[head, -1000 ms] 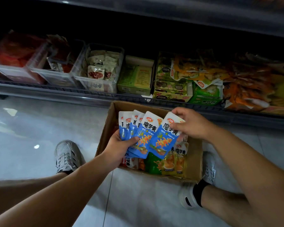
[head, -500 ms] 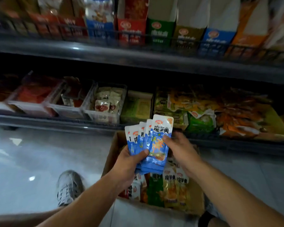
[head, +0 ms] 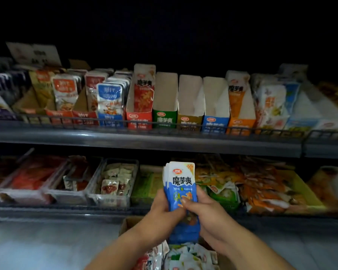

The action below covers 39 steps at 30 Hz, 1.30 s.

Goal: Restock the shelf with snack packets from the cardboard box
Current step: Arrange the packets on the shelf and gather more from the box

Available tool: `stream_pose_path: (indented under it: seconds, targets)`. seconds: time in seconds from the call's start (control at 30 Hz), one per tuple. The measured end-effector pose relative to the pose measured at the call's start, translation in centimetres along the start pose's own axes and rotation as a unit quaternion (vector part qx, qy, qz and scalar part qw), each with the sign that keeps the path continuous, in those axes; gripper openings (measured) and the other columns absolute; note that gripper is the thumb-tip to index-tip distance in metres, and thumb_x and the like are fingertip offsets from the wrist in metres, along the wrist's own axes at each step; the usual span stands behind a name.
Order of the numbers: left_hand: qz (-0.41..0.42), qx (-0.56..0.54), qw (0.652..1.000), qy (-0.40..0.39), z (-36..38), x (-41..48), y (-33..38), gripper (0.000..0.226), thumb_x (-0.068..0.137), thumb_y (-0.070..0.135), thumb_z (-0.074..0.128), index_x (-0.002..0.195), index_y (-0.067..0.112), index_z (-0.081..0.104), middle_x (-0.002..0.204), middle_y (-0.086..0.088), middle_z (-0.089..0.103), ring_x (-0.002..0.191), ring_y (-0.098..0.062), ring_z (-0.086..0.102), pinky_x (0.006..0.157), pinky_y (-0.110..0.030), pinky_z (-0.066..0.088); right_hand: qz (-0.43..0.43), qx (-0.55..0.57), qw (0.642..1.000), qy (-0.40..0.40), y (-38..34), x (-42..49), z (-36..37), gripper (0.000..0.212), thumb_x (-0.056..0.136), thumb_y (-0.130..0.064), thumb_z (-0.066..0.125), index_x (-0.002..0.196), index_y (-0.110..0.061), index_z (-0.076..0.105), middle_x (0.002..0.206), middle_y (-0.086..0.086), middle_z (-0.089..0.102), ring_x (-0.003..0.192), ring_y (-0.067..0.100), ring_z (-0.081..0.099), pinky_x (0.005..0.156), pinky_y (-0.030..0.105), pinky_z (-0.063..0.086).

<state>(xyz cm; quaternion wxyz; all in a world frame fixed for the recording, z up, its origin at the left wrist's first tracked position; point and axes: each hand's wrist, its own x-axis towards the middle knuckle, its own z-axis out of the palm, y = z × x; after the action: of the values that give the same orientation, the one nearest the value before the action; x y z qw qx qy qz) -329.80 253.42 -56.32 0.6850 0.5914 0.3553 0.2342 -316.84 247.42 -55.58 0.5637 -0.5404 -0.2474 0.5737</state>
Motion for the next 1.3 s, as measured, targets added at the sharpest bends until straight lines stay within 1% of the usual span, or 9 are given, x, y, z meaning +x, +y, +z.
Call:
stream_pose_path:
  seconds: [0.13,0.23,0.37,0.43,0.6,0.87,1.03,1.17,1.3]
  targets:
    - [0.085,0.133,0.987,-0.009,0.2,1.4,5.9,0.056,0.065,0.055,0.068,0.115,0.038,0.051,0.133,-0.002,0.057,0.125,-0.011,0.059,0.108,-0.04,0.05,-0.096,-0.048,0.994,0.026,-4.1,0.0,-0.2,0.032,0.1,-0.008,0.054,0.131,-0.015,0.058,0.116,0.007,0.074,0.11,0.027,0.069,0.097,0.049,0.054]
    - [0.154,0.138,0.978,-0.018,0.8,3.5,10.6,0.047,0.077,0.037,0.071,0.119,0.036,0.051,0.132,0.004,0.061,0.122,-0.004,0.061,0.107,-0.033,0.05,-0.207,-0.11,0.971,0.048,-9.3,0.6,-0.8,0.034,0.099,-0.012,0.058,0.132,-0.021,0.056,0.121,0.002,0.072,0.113,0.023,0.067,0.102,0.052,0.051]
    - [0.271,0.205,0.94,0.033,2.5,7.1,16.7,0.043,0.097,0.013,0.068,0.128,0.032,0.045,0.121,0.016,0.065,0.108,0.009,0.063,0.085,-0.01,0.051,-0.309,-0.176,0.93,0.089,-16.7,2.7,-2.0,0.039,0.099,-0.013,0.06,0.134,-0.026,0.049,0.122,-0.001,0.069,0.111,0.019,0.067,0.097,0.05,0.054]
    - [0.308,0.228,0.922,0.061,3.4,9.2,19.2,0.048,0.097,0.01,0.065,0.135,0.032,0.045,0.122,0.016,0.063,0.111,0.003,0.063,0.088,-0.016,0.051,-0.347,-0.195,0.911,0.109,-19.7,4.2,-2.5,0.039,0.099,-0.008,0.059,0.132,-0.023,0.046,0.121,-0.001,0.067,0.111,0.019,0.066,0.096,0.051,0.054]
    - [0.334,0.268,0.899,0.087,5.1,13.5,22.4,0.059,0.099,0.0,0.054,0.148,0.028,0.036,0.135,0.006,0.059,0.119,-0.01,0.058,0.094,-0.025,0.048,-0.383,-0.242,0.88,0.146,-24.1,7.4,-3.7,0.042,0.099,-0.01,0.059,0.132,-0.027,0.04,0.124,-0.005,0.061,0.117,0.015,0.059,0.106,0.049,0.047]
    - [0.319,0.25,0.908,0.101,5.4,16.4,21.0,0.058,0.1,-0.005,0.051,0.148,0.023,0.035,0.138,0.003,0.051,0.113,-0.002,0.05,0.07,0.007,0.04,-0.35,-0.344,0.857,0.157,-24.7,8.6,-4.8,0.042,0.1,-0.009,0.056,0.134,-0.02,0.032,0.114,-0.011,0.055,0.116,0.013,0.055,0.103,0.036,0.047]
    - [0.304,0.251,0.91,0.13,5.9,16.9,19.6,0.064,0.096,-0.009,0.05,0.148,0.022,0.032,0.14,-0.004,0.051,0.115,-0.009,0.055,0.08,-0.008,0.043,-0.325,-0.373,0.856,0.15,-23.9,8.9,-4.9,0.043,0.103,-0.015,0.051,0.14,-0.018,0.028,0.123,-0.006,0.052,0.111,0.01,0.052,0.085,0.02,0.041]
    - [0.308,0.265,0.904,0.137,6.0,16.9,19.4,0.058,0.099,-0.007,0.047,0.147,0.021,0.032,0.132,0.001,0.053,0.1,0.001,0.056,0.078,-0.005,0.046,-0.321,-0.367,0.861,0.147,-24.0,9.0,-5.0,0.044,0.103,-0.012,0.05,0.141,-0.017,0.028,0.123,-0.008,0.051,0.111,0.006,0.05,0.077,0.008,0.038]
    - [0.325,0.31,0.881,0.15,5.2,17.1,18.9,0.073,0.093,-0.002,0.059,0.149,0.035,0.03,0.136,0.003,0.057,0.118,-0.015,0.061,0.096,-0.042,0.057,-0.307,-0.382,0.86,0.138,-23.4,9.4,-5.3,0.045,0.104,-0.012,0.05,0.143,-0.019,0.029,0.123,-0.009,0.051,0.113,0.005,0.05,0.073,0.001,0.037]
